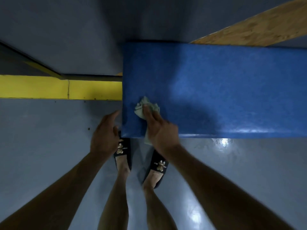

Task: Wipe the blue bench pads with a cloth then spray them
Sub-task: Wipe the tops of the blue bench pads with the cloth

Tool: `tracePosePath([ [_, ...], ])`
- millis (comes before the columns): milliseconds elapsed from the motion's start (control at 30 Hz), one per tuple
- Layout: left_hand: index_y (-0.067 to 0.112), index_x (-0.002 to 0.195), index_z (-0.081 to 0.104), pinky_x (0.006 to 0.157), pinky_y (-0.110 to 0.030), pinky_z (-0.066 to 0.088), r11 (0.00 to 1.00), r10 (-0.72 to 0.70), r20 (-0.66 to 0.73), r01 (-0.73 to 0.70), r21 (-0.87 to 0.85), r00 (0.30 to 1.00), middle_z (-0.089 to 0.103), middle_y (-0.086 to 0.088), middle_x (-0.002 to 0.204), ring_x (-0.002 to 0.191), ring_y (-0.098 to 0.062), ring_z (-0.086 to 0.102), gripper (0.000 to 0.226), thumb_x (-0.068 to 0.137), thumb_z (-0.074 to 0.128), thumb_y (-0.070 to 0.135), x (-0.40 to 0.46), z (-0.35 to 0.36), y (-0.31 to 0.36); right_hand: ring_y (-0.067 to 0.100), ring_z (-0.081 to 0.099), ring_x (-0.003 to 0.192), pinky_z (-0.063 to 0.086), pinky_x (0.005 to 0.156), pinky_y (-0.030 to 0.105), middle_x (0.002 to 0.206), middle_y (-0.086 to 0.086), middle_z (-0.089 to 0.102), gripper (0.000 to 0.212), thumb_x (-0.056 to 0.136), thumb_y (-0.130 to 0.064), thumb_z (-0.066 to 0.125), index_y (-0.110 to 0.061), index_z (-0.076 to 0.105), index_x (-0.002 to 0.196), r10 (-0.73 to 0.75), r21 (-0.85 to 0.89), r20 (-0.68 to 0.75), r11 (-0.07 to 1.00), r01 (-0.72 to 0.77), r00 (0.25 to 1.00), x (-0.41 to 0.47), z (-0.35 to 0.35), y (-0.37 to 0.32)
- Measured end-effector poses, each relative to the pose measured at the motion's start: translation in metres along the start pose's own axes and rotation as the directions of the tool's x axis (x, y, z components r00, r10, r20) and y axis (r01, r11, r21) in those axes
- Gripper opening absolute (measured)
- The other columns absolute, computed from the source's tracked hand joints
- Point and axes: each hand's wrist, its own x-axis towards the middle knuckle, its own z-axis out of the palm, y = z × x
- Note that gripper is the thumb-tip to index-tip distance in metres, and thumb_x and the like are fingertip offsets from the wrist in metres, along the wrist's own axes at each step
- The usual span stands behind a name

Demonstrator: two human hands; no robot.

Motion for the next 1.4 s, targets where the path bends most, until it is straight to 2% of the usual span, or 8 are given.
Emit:
tracePosePath([
  [67, 0.026, 0.147, 0.04, 0.096, -0.042, 0.046, 0.999, -0.036, 0.012, 0.036, -0.018, 0.999, 0.048, -0.001, 0.147, 0.118, -0.025, 0.058, 0.054, 0.097, 0.046, 0.006, -0.003, -0.001, -0.008, 0.032, 0.071, 0.073, 0.053, 0.054, 0.037, 0.129, 0.003, 0.065, 0.054, 0.093, -0.024, 0.052, -0.031, 0.048, 0.147, -0.075, -0.138, 0.007, 0.988, 0.075, 0.997, 0.023, -0.016, 0.031],
  [233, 0.026, 0.145, 0.046, 0.102, -0.04, 0.045, 0.996, -0.087, 0.029, 0.087, -0.031, 0.996, 0.05, 0.001, 0.146, 0.126, -0.025, 0.055, 0.051, 0.099, 0.044, 0.004, -0.011, -0.004, -0.024, 0.042, 0.061, 0.098, 0.049, 0.075, 0.046, 0.14, 0.012, 0.049, 0.067, 0.093, -0.02, 0.049, -0.038, 0.03, 0.154, 0.347, -0.123, -0.054, 0.928, -0.351, 0.936, 0.079, -0.038, 0.04],
  [433, 0.024, 0.142, 0.049, 0.104, -0.037, 0.044, 0.988, -0.142, 0.075, 0.146, -0.051, 0.987, 0.055, 0.003, 0.142, 0.127, -0.02, 0.054, 0.046, 0.099, 0.046, 0.007, -0.013, -0.013, -0.046, 0.031, 0.066, 0.083, 0.053, 0.069, 0.037, 0.128, 0.006, 0.065, 0.048, 0.094, -0.021, 0.047, -0.024, 0.053, 0.141, -0.04, -0.056, -0.059, 0.998, 0.037, 0.997, 0.016, 0.022, -0.021],
  [667, 0.026, 0.141, 0.051, 0.105, -0.036, 0.044, 0.983, -0.157, 0.103, 0.165, -0.082, 0.982, 0.054, 0.004, 0.143, 0.127, -0.018, 0.054, 0.045, 0.1, 0.045, 0.008, -0.011, -0.027, -0.056, 0.031, 0.067, 0.079, 0.049, 0.067, 0.035, 0.116, 0.005, 0.07, 0.05, 0.089, -0.023, 0.038, -0.027, 0.063, 0.132, -0.394, -0.175, 0.044, 0.902, 0.395, 0.918, 0.011, 0.019, -0.023],
  [867, 0.025, 0.139, 0.052, 0.098, -0.034, 0.045, 0.989, -0.126, 0.095, 0.132, -0.07, 0.988, 0.056, 0.0, 0.138, 0.123, -0.021, 0.056, 0.04, 0.102, 0.045, 0.012, -0.005, -0.031, -0.066, 0.034, 0.07, 0.082, 0.055, 0.074, 0.038, 0.126, 0.002, 0.066, 0.057, 0.082, -0.013, 0.061, -0.036, 0.06, 0.133, -0.177, -0.175, 0.102, 0.965, 0.193, 0.979, 0.147, 0.006, -0.048],
  [1033, 0.029, 0.14, 0.051, 0.096, -0.022, 0.038, 0.973, -0.186, 0.136, 0.201, -0.112, 0.973, 0.054, 0.005, 0.142, 0.125, -0.013, 0.054, 0.04, 0.104, 0.043, 0.013, -0.003, -0.036, -0.07, 0.033, 0.068, 0.072, 0.056, 0.063, 0.036, 0.124, 0.005, 0.065, 0.047, 0.083, -0.014, 0.057, -0.028, 0.065, 0.128, -0.305, -0.135, 0.093, 0.939, 0.316, 0.948, 0.066, 0.028, -0.062],
  [1167, 0.026, 0.141, 0.051, 0.098, -0.019, 0.034, 0.977, -0.156, 0.16, 0.176, -0.122, 0.975, 0.053, 0.005, 0.143, 0.128, -0.011, 0.051, 0.04, 0.104, 0.042, 0.012, -0.004, -0.038, -0.073, 0.023, 0.063, 0.068, 0.051, 0.068, 0.036, 0.129, 0.008, 0.062, 0.056, 0.075, -0.006, 0.055, -0.023, 0.062, 0.129, -0.43, -0.139, 0.266, 0.868, 0.476, 0.863, 0.002, 0.042, -0.059],
  [1400, 0.026, 0.139, 0.054, 0.092, -0.022, 0.039, 0.977, -0.152, 0.16, 0.173, -0.124, 0.975, 0.057, 0.002, 0.137, 0.121, -0.015, 0.055, 0.042, 0.102, 0.045, 0.008, 0.003, -0.043, -0.07, 0.019, 0.065, 0.076, 0.048, 0.076, 0.033, 0.132, -0.002, 0.061, 0.039, 0.075, -0.031, 0.077, -0.032, 0.068, 0.113, -0.597, -0.176, 0.63, 0.513, 0.84, 0.496, 0.03, 0.011, -0.046],
])
